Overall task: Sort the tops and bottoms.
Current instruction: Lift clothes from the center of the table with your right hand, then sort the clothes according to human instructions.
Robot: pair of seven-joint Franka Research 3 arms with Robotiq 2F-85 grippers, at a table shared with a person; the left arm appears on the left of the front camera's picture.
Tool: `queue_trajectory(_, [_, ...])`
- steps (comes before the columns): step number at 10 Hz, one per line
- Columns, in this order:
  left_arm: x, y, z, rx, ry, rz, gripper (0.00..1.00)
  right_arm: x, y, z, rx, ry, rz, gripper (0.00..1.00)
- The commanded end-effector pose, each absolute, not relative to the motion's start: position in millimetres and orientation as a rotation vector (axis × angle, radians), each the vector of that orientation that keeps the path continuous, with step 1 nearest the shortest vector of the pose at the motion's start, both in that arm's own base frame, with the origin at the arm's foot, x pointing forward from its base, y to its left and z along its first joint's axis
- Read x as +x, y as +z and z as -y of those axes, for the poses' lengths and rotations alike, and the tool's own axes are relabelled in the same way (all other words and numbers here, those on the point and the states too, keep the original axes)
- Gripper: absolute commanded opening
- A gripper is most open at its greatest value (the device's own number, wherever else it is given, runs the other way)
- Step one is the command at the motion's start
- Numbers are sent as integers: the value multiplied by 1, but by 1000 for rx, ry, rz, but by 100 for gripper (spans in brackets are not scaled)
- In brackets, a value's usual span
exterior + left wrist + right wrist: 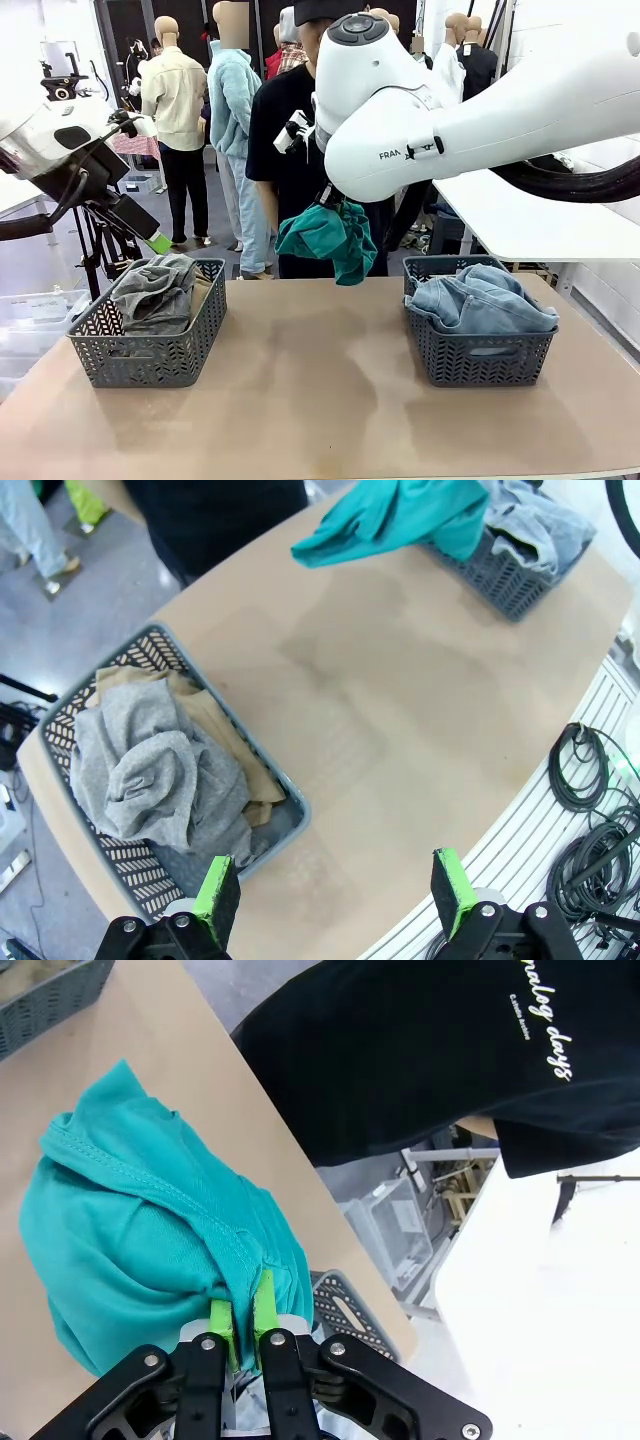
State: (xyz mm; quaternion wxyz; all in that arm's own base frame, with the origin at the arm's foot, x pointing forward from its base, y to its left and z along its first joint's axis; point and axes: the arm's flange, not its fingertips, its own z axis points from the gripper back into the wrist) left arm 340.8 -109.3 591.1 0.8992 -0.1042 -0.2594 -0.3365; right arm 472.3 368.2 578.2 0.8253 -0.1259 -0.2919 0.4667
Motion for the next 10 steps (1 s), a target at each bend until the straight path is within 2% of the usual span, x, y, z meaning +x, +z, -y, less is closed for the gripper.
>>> queue_trajectory(1, [342,591,107,-234,-703,535,100,471,581,-368,-269,989,614,0])
queue_trajectory(10, [342,591,107,-234,-703,535,100,471,581,-368,-269,989,614,0])
